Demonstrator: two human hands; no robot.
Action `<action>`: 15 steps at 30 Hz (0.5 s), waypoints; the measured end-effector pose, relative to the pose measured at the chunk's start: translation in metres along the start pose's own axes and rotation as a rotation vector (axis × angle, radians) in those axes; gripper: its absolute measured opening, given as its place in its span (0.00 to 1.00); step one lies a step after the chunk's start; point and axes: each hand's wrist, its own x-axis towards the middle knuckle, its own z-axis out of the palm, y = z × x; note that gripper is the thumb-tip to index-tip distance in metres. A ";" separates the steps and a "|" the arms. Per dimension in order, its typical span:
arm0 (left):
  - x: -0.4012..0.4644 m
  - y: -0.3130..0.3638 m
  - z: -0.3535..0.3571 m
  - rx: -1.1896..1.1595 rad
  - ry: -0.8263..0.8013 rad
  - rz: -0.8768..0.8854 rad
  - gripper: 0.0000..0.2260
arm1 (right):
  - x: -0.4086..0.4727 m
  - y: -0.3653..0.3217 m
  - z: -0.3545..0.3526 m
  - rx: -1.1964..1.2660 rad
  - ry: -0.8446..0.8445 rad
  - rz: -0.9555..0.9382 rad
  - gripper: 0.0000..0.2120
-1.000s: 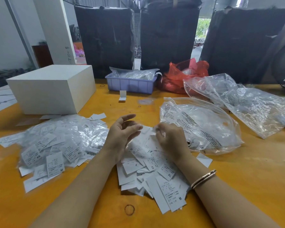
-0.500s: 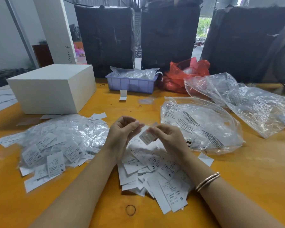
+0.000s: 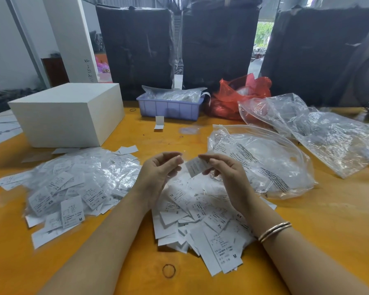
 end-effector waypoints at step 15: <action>-0.001 -0.001 0.003 0.031 0.014 0.050 0.10 | 0.002 -0.006 0.012 0.335 0.195 0.049 0.10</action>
